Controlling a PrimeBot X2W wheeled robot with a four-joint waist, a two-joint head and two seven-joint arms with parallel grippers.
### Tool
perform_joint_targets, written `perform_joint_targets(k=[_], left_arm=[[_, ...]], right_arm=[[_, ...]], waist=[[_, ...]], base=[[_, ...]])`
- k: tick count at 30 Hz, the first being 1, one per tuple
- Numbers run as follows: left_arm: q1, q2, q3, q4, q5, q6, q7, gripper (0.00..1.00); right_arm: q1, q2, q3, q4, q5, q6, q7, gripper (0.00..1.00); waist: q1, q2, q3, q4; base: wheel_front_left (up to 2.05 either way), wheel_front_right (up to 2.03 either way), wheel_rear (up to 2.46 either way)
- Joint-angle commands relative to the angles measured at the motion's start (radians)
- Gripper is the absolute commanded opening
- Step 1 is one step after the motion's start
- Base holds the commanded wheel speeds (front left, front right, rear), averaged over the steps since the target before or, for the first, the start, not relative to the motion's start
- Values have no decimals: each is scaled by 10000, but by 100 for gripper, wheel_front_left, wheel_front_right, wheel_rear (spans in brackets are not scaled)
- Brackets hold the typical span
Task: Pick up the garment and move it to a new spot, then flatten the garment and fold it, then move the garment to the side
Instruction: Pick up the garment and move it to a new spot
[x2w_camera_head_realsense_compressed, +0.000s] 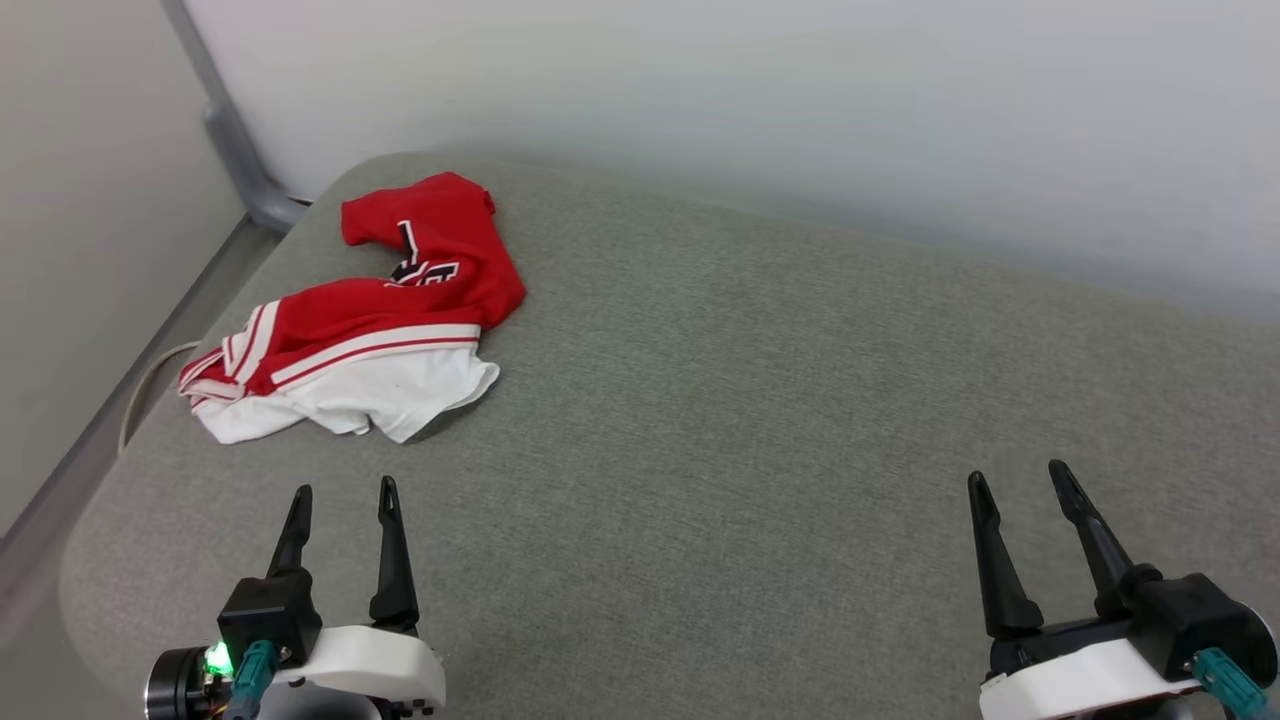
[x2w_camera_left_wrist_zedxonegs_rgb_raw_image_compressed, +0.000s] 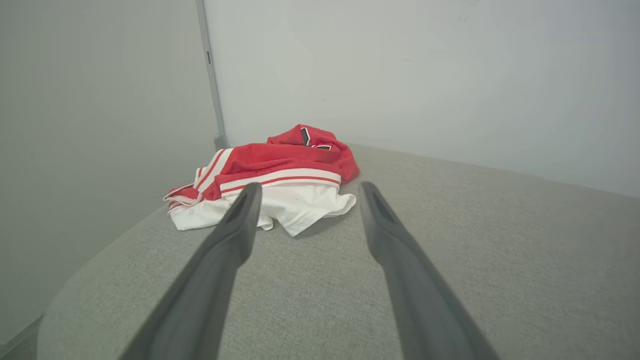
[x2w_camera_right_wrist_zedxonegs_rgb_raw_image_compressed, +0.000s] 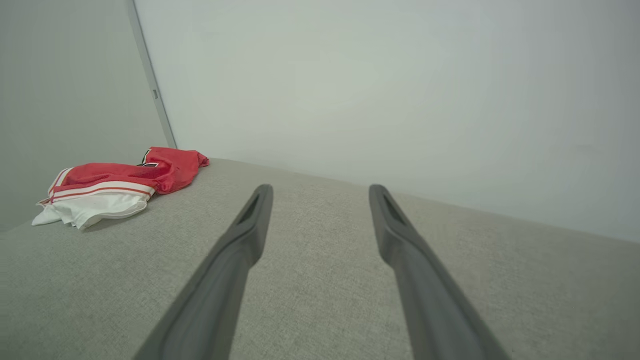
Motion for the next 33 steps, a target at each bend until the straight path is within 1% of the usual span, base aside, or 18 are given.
perform_joint_targets(k=[1, 11, 19, 24, 26, 29, 33], left_arm=[[-95, -13, 8, 28, -9, 27, -28, 100], [7, -13, 180, 16, -107, 33, -28, 100], [17, -13, 226, 24, -199, 46, -28, 100], [-96, -12, 290, 26, -288, 16, -28, 100], [-275, -10, 409, 20, -340, -122, -28, 100], [-765, 35, 666, -11, -275, -447, -28, 100], [-1797, 287, 1080, 75, -285, -867, -28, 100]], right_arm=[[-72, 15, 1, -25, -7, -7, -25, 100], [-61, 15, 93, -49, -85, -7, -25, 100], [-162, 15, 111, -40, -80, -7, -25, 100], [-193, 15, 189, -17, -70, -7, -25, 100], [-254, 15, 225, -26, -103, -7, -25, 100], [-382, 15, 277, -116, -226, -7, -25, 100], [-582, 13, 319, -281, -514, -7, -25, 100]], waist=[[1, 0, 47, 390], [1, 0, 122, 1393], [1, 0, 214, 1711], [1, 0, 223, 1674], [1, 0, 256, 1566], [1, 0, 404, 1344], [1, 0, 834, 931]], base=[[0, 0, 0], [0, 0, 0], [0, 0, 0], [0, 0, 0], [0, 0, 0], [0, 0, 0], [0, 0, 0]])
